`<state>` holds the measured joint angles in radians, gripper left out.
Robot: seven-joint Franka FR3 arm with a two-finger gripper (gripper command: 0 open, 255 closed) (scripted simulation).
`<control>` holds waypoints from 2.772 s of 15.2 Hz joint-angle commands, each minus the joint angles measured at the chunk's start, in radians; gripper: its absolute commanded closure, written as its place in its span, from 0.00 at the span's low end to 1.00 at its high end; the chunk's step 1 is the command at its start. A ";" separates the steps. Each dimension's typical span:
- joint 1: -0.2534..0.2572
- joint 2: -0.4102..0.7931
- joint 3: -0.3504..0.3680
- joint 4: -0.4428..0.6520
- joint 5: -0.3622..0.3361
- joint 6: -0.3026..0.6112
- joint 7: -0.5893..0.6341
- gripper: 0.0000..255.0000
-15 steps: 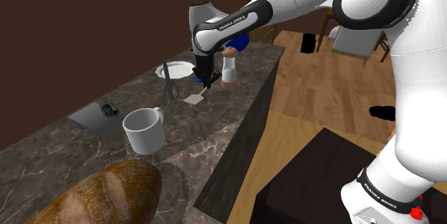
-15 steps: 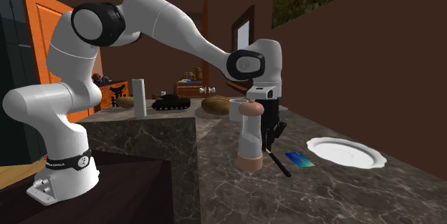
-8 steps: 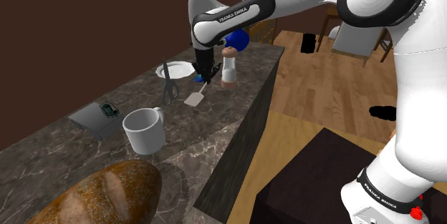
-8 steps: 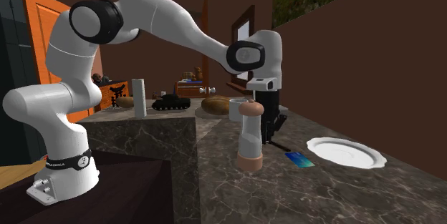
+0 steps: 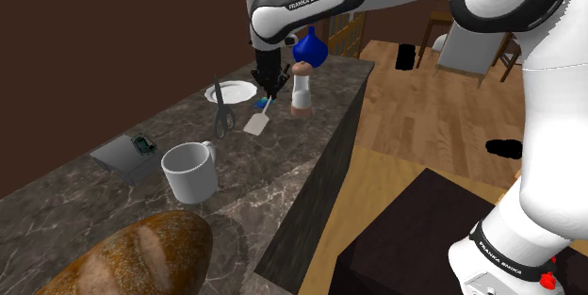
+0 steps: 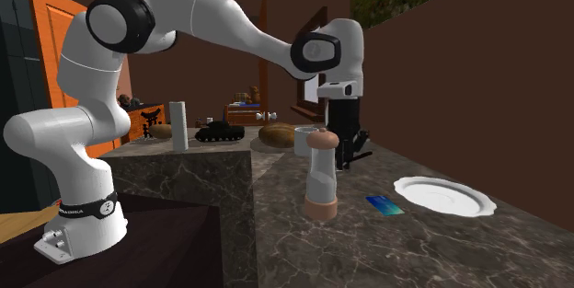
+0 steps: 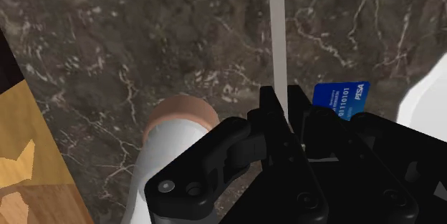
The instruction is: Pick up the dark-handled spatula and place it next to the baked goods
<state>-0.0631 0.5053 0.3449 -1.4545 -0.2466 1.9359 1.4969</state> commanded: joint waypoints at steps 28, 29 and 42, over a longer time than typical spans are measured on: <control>0.056 -0.363 0.094 -0.289 0.114 -0.067 0.139 1.00; 0.063 -0.385 0.102 -0.316 0.123 -0.062 0.153 1.00; 0.180 -0.607 0.224 -0.549 0.237 -0.036 0.357 1.00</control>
<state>0.1067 -0.0823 0.5590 -1.9851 -0.0218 1.8989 1.8373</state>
